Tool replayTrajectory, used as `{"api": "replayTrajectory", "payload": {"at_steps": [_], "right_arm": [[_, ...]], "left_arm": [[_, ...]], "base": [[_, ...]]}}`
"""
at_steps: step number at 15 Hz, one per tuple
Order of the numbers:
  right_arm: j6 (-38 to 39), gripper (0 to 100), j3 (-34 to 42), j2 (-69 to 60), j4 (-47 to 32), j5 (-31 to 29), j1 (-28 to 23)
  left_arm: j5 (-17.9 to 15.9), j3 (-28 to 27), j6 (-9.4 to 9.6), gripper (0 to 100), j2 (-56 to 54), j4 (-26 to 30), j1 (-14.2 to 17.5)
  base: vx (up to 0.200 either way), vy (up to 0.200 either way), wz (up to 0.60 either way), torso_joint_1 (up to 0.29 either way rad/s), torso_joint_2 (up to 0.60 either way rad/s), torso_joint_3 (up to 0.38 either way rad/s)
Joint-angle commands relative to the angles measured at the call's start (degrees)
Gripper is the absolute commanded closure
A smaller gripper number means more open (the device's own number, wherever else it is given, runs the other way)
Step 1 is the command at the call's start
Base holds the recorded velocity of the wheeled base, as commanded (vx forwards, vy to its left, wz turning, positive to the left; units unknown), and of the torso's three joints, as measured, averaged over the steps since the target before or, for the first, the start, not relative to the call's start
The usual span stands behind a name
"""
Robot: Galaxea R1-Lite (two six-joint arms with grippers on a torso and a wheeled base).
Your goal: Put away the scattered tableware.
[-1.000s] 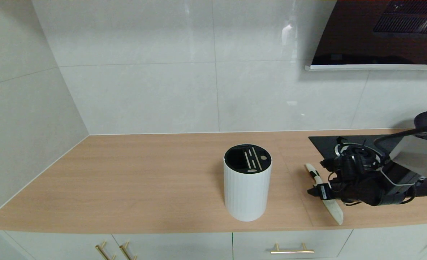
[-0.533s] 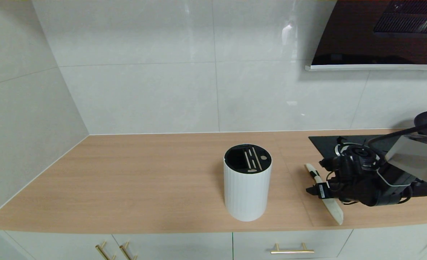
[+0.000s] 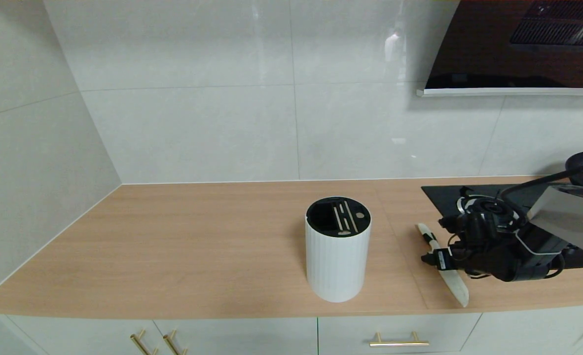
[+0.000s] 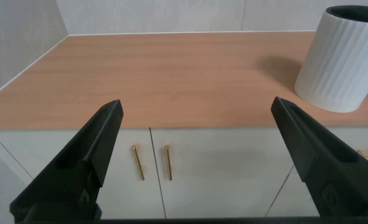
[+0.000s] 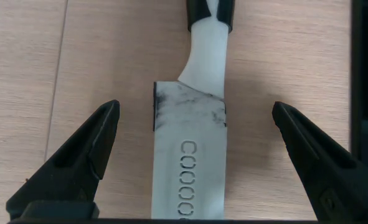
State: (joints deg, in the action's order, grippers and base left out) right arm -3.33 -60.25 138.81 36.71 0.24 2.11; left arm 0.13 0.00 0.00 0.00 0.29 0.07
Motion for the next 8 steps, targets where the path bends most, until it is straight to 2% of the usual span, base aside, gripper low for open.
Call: {"api": "replayTrajectory", "payload": {"at_steps": [1,8], "right_arm": [[-0.2,100,0.0,0.1,0.0,0.0,0.0],[-0.4,100,0.4,0.4,-0.1,0.0,0.1]], "left_arm": [[0.0,0.0,0.00,0,0.0,0.0,0.0],[0.0,0.0,0.00,0,0.0,0.0,0.0]], "base": [[0.000,0.000,0.00,0.000,0.00,0.000],[0.000,0.000,0.00,0.000,0.00,0.000]]}}
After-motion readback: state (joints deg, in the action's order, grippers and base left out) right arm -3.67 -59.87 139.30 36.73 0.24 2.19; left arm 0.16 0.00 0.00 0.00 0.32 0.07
